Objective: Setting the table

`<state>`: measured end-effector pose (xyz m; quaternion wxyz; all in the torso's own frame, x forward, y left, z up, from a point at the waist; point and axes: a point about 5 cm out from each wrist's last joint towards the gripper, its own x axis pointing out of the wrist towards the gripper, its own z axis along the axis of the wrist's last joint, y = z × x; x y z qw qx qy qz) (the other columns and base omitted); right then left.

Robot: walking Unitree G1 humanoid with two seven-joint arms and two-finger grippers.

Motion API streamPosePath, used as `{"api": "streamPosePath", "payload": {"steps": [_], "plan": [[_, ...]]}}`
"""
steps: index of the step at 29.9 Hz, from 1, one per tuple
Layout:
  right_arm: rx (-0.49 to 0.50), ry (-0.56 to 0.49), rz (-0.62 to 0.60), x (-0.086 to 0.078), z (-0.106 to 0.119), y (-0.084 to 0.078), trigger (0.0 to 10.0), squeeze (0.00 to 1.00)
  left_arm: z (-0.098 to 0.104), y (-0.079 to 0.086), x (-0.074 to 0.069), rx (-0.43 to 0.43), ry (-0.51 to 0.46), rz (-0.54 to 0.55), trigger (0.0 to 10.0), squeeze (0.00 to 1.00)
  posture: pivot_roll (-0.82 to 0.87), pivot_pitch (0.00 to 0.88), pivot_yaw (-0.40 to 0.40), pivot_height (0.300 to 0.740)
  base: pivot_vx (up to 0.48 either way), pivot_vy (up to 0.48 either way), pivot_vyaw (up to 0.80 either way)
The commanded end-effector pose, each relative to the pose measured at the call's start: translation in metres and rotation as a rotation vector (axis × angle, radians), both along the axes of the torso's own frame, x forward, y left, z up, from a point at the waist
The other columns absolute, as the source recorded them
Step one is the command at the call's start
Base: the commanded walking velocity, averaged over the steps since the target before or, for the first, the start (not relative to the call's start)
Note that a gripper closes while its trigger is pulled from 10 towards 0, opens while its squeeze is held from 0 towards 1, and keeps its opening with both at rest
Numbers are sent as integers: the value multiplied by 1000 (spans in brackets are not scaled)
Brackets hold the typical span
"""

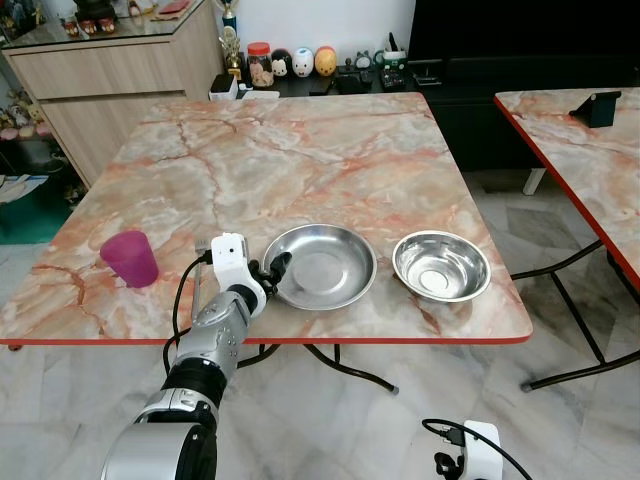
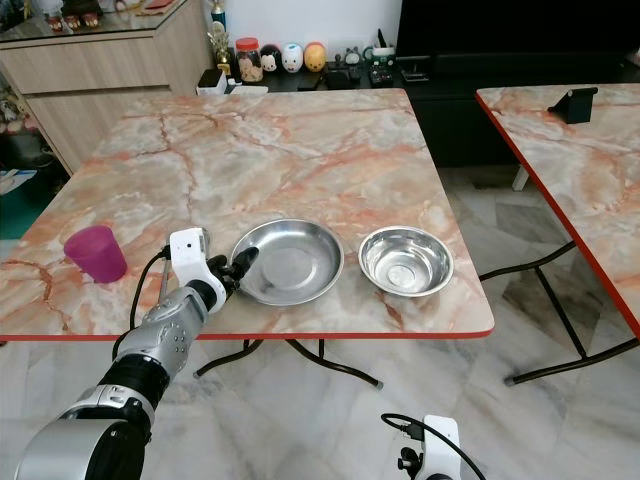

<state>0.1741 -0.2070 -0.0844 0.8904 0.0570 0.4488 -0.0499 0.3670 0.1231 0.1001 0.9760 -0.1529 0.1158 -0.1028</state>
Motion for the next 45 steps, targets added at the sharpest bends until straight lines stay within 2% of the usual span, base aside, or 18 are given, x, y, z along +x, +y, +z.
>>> {"api": "streamPosePath", "payload": {"steps": [1,6,17,18,19,20,21,25,26,27,28,29,35,45], "plan": [[12,-4,-23,0,0,2,10000,0,1,0,2,34,0,-8,10000,0,-106,0,62,740,0,0,0],[14,-4,-26,0,0,3,10000,0,-1,2,2,83,13,4,10000,0,-106,0,66,740,0,0,0],[17,-5,-18,1,0,3,10000,0,-4,8,3,121,40,33,9804,0,-95,0,62,740,0,0,0],[16,-5,-18,1,0,3,10000,0,-4,9,3,123,42,34,5098,0,-91,0,60,740,0,0,0],[16,-4,-17,1,0,3,10000,0,-5,9,3,123,43,34,5098,0,-91,0,60,740,0,0,0],[16,-4,-17,1,0,3,10000,0,-5,9,3,123,43,34,4118,0,-89,0,58,740,0,0,0],[17,-4,-16,1,0,3,10000,0,-5,9,3,123,43,34,0,0,-89,0,58,740,0,0,0],[17,-2,-12,1,0,3,10000,0,-6,9,3,132,54,26,39,0,-85,0,57,740,0,0,0],[18,-1,-10,1,0,3,10000,0,-7,9,2,133,61,20,1490,0,-85,0,57,740,0,0,0],[18,-1,-9,1,0,3,10000,0,-8,8,2,131,65,14,9020,0,-83,0,57,740,0,0,0],[18,0,-8,1,0,3,10000,0,-9,7,1,132,71,-1,9020,0,-83,0,57,740,0,0,0],[18,0,-7,1,0,3,10000,0,-9,7,1,130,74,-9,10000,0,-82,0,56,740,0,0,0],[19,0,-6,1,0,3,10000,0,-10,5,1,124,80,-36,10000,0,-81,0,57,740,0,0,0],[25,2,-1,1,0,4,10000,0,-9,2,1,169,112,-113,10000,0,-71,0,60,740,0,0,0]]}}
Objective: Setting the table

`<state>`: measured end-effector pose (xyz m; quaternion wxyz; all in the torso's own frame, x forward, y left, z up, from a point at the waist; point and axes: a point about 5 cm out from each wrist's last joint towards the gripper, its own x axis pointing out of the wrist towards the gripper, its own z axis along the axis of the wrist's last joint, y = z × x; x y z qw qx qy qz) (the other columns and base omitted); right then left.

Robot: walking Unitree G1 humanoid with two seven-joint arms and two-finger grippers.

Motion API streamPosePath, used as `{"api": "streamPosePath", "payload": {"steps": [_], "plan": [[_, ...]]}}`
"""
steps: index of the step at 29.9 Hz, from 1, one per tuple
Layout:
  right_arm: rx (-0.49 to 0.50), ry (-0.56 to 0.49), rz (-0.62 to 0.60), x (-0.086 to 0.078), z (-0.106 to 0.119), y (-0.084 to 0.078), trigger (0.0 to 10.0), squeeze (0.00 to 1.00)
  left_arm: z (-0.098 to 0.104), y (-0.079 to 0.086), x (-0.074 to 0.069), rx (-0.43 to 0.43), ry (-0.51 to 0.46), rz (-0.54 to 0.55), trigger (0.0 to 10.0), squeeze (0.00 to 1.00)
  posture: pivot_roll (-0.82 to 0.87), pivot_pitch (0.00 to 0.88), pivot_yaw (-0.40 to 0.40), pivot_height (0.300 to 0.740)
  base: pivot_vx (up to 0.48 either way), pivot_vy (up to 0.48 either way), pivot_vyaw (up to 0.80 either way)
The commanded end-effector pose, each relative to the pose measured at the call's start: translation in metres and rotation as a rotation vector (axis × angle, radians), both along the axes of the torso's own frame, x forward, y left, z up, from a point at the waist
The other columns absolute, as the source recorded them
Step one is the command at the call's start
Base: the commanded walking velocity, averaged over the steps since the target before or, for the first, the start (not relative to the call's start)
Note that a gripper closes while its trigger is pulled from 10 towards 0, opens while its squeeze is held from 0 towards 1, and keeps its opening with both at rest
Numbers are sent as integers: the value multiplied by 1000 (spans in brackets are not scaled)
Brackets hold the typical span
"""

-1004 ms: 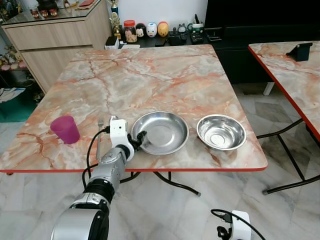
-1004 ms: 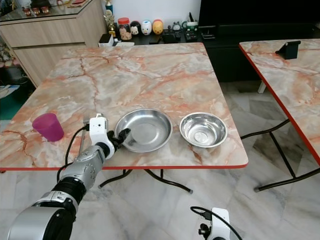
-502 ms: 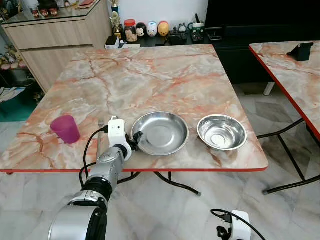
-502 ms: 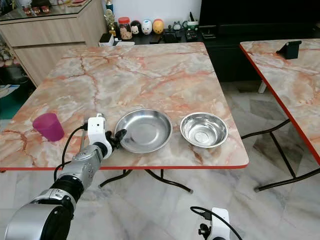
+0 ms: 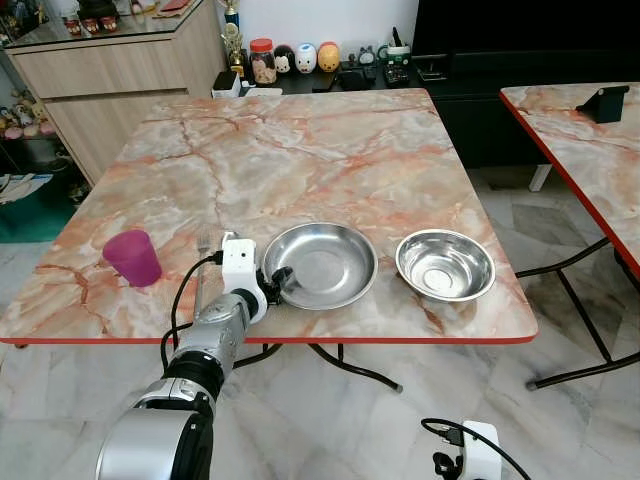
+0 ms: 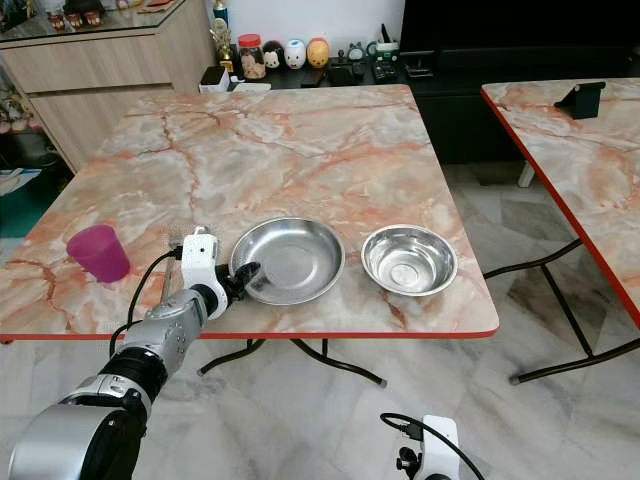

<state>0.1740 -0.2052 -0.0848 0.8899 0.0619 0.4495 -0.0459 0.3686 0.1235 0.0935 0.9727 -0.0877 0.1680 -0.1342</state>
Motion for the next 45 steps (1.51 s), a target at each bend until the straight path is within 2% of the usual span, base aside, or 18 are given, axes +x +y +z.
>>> {"api": "streamPosePath", "payload": {"steps": [1,2,3,4,18,29,30,34,36,37,38,39,45], "plan": [[13,1,-3,1,0,3,10000,0,-2,2,0,43,31,-25,10000,0,-70,0,60,740,0,0,0],[13,1,-3,1,0,3,10000,0,-2,2,0,44,31,-28,9804,0,-70,0,60,740,0,0,0],[14,2,-3,1,0,3,10000,0,-2,2,0,45,34,-31,1647,0,-68,0,61,740,0,0,0],[14,2,-2,1,0,3,10000,0,-2,3,0,53,37,-30,0,0,-67,0,61,740,0,0,0],[17,4,2,1,0,3,10000,0,-2,6,0,57,42,-27,0,0,-63,0,58,740,0,0,0],[14,7,9,0,0,2,10000,0,0,8,-1,110,23,-46,0,0,-59,0,53,740,0,0,0],[14,7,9,0,0,2,10000,0,0,8,-1,107,20,-43,0,0,-60,0,53,740,0,0,0],[15,7,5,0,-1,2,10000,0,6,15,-2,-19,-61,24,0,0,-67,0,54,740,0,0,0],[15,7,5,0,-1,2,10000,0,7,16,-2,-22,-69,28,0,0,-67,0,54,740,0,0,0],[15,7,4,-1,-1,2,10000,0,8,16,-3,-59,-85,36,4078,0,-67,0,53,740,0,0,0],[15,7,4,-1,-1,2,10000,0,8,16,-3,-59,-85,36,4078,0,-67,0,53,740,0,0,0],[14,8,5,-1,-1,2,10000,0,9,19,-6,-151,-101,68,10000,0,-67,0,52,740,0,0,0],[13,9,8,-1,-1,1,10000,0,4,28,-17,-312,-104,121,10000,0,-70,0,47,740,0,0,0]]}}
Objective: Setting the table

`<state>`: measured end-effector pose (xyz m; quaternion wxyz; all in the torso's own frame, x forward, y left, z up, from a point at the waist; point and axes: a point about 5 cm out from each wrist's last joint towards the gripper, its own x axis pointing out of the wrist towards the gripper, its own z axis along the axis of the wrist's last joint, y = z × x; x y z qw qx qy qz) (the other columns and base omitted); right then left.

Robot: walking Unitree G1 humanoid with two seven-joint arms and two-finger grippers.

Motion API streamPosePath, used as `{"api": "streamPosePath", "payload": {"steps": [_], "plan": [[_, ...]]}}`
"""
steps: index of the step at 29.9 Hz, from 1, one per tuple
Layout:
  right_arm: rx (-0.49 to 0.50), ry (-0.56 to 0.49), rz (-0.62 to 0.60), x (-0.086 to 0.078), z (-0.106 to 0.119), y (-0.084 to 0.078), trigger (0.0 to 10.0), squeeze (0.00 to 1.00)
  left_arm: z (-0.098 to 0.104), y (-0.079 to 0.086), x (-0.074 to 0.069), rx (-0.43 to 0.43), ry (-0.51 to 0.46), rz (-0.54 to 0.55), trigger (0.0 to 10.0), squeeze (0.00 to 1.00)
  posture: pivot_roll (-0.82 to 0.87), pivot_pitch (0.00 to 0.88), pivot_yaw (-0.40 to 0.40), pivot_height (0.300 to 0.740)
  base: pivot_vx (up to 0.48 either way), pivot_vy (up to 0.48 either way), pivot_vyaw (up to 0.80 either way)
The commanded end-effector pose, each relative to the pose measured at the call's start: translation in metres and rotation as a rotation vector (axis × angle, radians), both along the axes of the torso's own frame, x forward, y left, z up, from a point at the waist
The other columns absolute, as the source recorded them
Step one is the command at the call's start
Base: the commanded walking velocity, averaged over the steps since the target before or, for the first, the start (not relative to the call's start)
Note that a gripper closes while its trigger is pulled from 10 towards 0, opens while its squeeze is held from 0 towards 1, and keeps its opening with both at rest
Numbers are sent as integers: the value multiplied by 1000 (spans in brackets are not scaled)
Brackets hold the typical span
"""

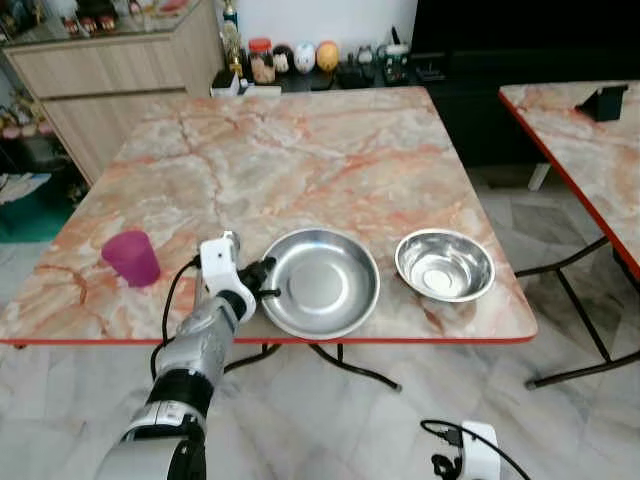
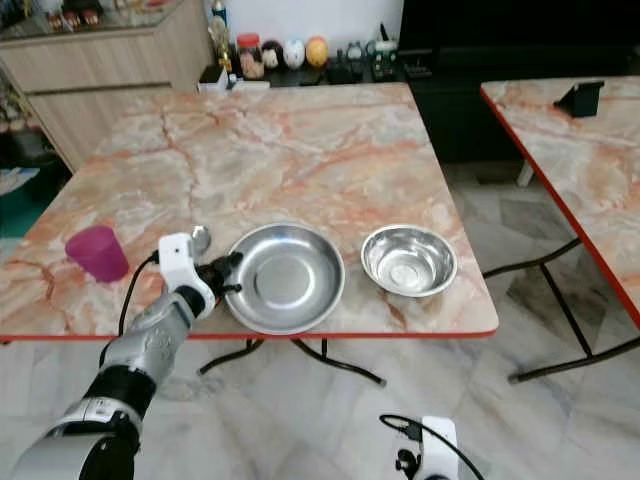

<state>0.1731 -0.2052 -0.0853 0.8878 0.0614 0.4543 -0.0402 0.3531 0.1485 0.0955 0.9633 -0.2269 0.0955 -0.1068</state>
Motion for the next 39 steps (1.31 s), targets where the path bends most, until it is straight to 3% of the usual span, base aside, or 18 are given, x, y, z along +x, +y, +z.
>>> {"api": "streamPosePath", "payload": {"steps": [1,3,7,9,15,22,24,26,39], "plan": [[7,0,-4,0,0,1,10000,0,2,4,-2,-58,-13,19,10000,0,-71,0,47,740,0,0,0],[6,-1,-3,0,0,1,10000,0,8,8,-6,-165,-50,51,10000,0,-73,0,45,740,0,0,0],[5,0,-2,0,0,0,10000,0,14,9,-7,-226,-80,64,10000,0,-73,0,43,740,0,0,0],[3,1,2,0,0,0,10000,0,28,8,-7,-300,-135,65,10000,0,-76,0,41,740,0,0,0],[0,4,8,-1,0,-1,10000,0,55,5,-7,-415,-233,50,10000,0,-83,0,40,740,0,0,0],[-4,5,8,-3,-1,-1,10000,0,80,1,-15,-382,-333,53,10000,0,-93,0,43,740,0,0,0],[-5,5,6,-3,-1,-1,10000,0,80,1,-21,-302,-350,60,10000,0,-94,0,44,740,0,0,0],[-6,5,6,-4,-1,-1,10000,0,79,2,-25,-275,-358,70,10000,0,-97,0,43,740,0,0,0],[-6,-2,-2,-2,0,-3,10000,0,82,11,-32,-228,-370,160,10000,0,-89,0,32,740,0,0,0]]}}
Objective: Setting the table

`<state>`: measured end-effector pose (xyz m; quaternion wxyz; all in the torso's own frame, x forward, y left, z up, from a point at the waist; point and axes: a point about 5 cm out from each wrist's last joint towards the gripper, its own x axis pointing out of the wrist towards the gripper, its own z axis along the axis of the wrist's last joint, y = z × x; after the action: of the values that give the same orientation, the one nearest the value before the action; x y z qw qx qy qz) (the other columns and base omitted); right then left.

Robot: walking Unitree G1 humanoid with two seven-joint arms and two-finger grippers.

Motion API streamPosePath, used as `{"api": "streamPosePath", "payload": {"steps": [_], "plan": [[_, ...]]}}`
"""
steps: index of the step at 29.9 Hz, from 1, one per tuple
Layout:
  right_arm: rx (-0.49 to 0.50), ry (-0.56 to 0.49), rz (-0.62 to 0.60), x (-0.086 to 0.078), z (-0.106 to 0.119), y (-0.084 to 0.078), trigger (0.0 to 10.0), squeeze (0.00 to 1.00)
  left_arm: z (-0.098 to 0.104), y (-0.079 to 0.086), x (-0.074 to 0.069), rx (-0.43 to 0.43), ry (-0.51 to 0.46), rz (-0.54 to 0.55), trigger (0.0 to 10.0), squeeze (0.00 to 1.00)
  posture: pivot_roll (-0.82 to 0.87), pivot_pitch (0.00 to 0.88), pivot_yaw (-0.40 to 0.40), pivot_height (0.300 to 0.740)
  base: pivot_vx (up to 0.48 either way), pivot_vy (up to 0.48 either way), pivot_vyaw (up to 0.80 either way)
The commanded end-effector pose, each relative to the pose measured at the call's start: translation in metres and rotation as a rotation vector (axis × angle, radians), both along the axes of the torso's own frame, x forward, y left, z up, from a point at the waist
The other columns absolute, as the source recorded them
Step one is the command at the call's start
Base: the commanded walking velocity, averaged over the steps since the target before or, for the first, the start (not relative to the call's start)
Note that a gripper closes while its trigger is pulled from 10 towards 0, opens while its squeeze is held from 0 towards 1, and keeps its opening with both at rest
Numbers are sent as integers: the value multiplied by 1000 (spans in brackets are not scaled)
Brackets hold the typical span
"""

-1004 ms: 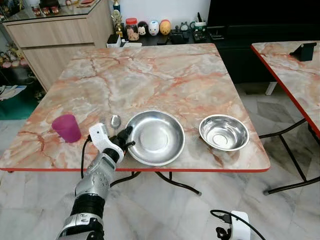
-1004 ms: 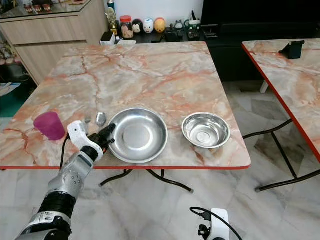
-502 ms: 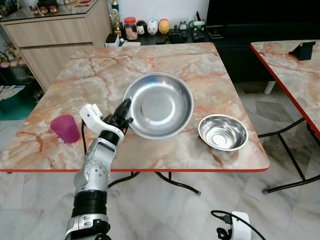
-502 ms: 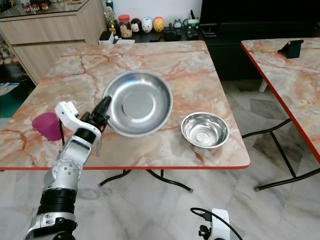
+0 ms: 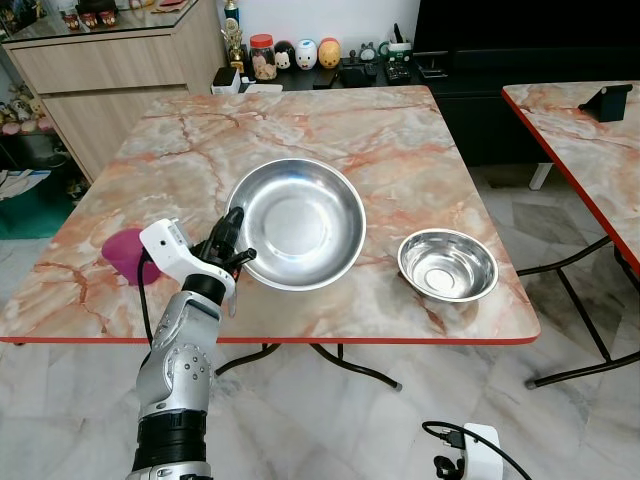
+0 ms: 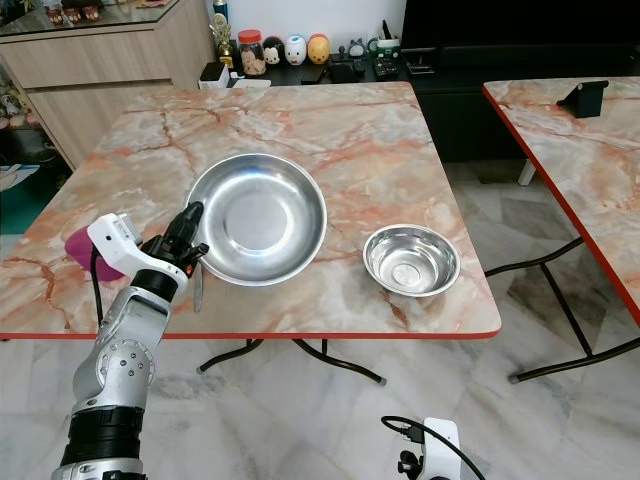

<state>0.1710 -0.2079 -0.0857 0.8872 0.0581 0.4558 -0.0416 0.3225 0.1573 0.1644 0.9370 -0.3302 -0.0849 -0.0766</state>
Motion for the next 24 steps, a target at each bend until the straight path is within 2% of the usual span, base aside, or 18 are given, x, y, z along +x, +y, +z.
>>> {"api": "streamPosePath", "payload": {"steps": [1,11,24], "plan": [[2,-6,-4,0,0,0,10000,0,14,2,-1,21,-57,16,10000,0,-88,0,33,740,0,0,0],[5,-4,0,-1,0,1,10000,0,16,1,0,32,-56,31,10000,0,-86,0,36,740,0,0,0],[7,-7,2,1,0,2,10000,0,22,1,2,41,-73,32,10000,0,-79,0,37,740,37,-303,0]]}}
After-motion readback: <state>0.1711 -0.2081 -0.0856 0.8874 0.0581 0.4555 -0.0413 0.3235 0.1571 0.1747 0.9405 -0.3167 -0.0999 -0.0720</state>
